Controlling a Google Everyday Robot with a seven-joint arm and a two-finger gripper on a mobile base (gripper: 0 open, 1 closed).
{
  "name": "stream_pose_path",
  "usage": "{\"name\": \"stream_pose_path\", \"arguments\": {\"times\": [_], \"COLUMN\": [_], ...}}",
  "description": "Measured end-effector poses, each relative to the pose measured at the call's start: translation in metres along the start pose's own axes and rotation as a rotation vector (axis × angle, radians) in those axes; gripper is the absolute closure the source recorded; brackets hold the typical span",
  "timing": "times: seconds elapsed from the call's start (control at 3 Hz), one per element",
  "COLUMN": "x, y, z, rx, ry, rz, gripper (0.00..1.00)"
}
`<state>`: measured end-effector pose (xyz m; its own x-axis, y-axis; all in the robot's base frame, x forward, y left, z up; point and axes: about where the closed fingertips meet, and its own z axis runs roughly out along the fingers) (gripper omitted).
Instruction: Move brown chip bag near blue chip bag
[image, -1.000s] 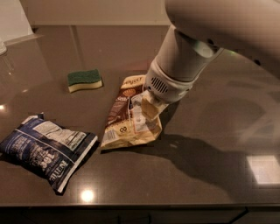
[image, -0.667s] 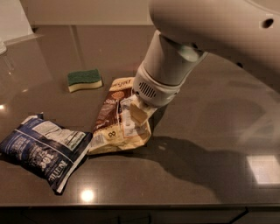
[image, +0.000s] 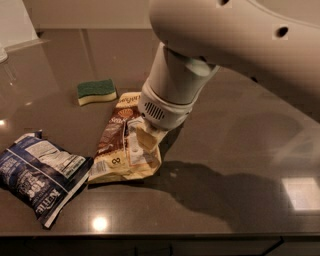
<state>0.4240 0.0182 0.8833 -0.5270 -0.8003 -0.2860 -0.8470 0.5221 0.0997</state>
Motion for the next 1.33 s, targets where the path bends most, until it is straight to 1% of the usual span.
{"name": "stream_pose_path", "arguments": {"times": [0.67,1.0,1.33], "x": [-0.0011,-0.0017,-0.0017], "y": [0.0017,0.0027,0.0027], "z": [-0.0018,-0.0026,-0.0026], "rx": [0.005,0.007,0.007], "ry": [-0.004,-0.005,-0.005], "rz": [-0.004,-0.007,-0.007], "gripper": [0.13,0.00,0.00]}}
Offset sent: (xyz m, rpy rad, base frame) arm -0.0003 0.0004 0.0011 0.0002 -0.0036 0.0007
